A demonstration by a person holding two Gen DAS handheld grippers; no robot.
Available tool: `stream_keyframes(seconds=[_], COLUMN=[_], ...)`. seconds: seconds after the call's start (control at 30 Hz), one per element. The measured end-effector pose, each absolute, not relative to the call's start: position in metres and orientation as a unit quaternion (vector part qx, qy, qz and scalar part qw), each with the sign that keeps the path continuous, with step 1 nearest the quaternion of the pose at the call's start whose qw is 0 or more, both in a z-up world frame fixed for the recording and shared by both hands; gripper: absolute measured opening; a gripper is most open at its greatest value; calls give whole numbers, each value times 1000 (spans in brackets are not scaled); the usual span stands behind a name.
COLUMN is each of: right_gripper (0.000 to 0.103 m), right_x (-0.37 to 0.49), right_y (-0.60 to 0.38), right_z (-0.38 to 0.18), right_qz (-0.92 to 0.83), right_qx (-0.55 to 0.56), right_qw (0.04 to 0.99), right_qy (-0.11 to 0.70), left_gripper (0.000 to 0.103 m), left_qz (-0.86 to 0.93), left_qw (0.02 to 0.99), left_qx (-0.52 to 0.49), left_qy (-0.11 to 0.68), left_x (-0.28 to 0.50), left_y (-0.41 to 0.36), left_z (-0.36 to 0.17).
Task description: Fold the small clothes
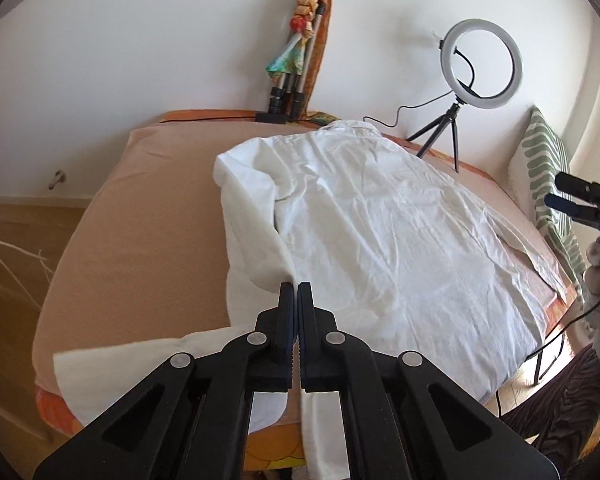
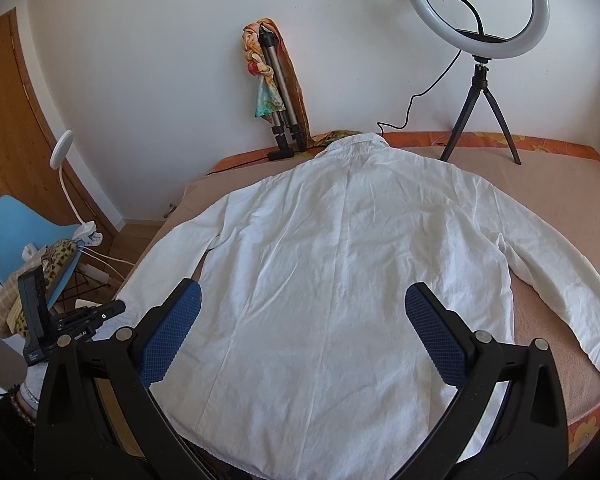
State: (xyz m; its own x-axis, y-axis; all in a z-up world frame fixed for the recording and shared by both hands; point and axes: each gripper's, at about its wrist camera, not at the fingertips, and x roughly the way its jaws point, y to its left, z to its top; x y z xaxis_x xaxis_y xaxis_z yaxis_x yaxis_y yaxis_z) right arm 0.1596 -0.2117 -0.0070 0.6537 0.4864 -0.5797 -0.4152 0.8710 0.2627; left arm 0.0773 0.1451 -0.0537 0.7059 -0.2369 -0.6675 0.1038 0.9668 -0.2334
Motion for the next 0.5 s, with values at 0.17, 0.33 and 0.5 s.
stream_keyframes(seconds=[0.17, 0.33, 0.5], right_gripper=[103, 103, 103], right_x=[195, 238, 250], right_y=[-207, -181, -147], right_z=[39, 53, 13], right_qz=[275, 303, 312], right_qx=[26, 7, -21], right_qw=[892, 862, 839], right_qy=[358, 406, 446], left_gripper=[0, 9, 27], left_qz=[-164, -201, -198], left_qw=[909, 892, 900], left_qx=[-29, 14, -23], left_qy=[382, 404, 388], left_x=[78, 60, 26], left_y=[79, 53, 79], left_z=[-63, -72, -55])
